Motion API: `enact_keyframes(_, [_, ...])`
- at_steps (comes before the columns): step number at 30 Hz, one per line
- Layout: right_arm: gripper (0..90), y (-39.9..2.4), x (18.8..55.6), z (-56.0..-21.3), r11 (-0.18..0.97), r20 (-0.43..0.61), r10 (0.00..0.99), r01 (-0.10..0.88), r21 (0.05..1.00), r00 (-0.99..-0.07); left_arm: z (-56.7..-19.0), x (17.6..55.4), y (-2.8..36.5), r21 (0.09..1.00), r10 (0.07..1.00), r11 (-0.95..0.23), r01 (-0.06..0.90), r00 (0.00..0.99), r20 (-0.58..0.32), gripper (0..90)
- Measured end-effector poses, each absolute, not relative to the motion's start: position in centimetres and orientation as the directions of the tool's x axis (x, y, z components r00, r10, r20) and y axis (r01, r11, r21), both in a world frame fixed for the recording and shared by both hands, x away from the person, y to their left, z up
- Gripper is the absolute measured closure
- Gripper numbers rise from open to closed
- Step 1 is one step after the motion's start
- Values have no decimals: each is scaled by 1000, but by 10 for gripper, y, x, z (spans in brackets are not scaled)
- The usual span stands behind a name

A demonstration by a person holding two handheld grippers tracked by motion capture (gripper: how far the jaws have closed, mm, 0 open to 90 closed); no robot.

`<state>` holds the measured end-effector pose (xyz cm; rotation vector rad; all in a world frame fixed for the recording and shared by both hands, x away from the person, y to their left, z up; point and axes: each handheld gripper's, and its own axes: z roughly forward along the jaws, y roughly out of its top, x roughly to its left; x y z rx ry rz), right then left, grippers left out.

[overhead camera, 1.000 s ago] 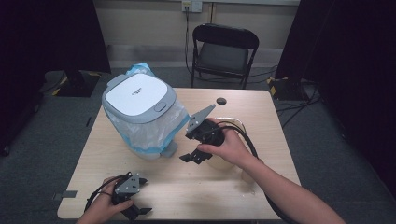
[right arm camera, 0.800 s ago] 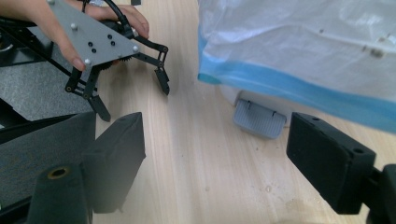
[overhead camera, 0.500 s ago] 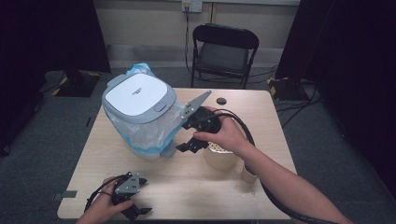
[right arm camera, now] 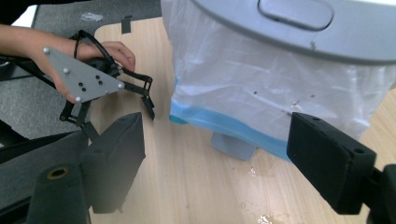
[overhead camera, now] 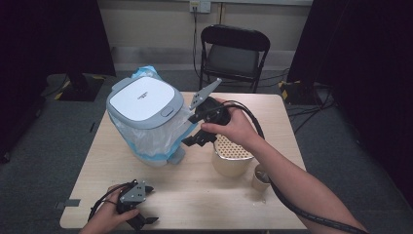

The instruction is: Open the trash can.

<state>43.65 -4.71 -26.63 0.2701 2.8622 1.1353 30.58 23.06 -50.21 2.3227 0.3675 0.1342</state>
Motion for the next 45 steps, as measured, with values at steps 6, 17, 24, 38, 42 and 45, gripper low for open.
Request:
enact_keyframes(6, [189,-45,443,-259,703,17,191,149,695,-981,-502,306,231,713,303,-665,222,953,-15,0])
enact_keyframes(17, [189,-32,453,-244,698,-2,184,130,704,-983,-502,306,231,713,303,-664,223,953,-15,0])
enact_keyframes(24, [189,-20,456,-247,700,-3,176,123,703,-984,-502,306,231,713,302,-665,222,953,-14,0])
enact_keyframes(38, [189,3,462,-249,694,4,160,115,710,-987,-502,306,231,711,303,-667,222,953,-13,0])
enact_keyframes(42, [183,8,464,-250,689,9,161,119,715,-987,-502,306,231,710,304,-669,221,953,-10,0])
enact_keyframes(45, [182,10,465,-250,684,0,155,107,722,-988,-502,306,231,711,302,-667,222,953,-13,0])
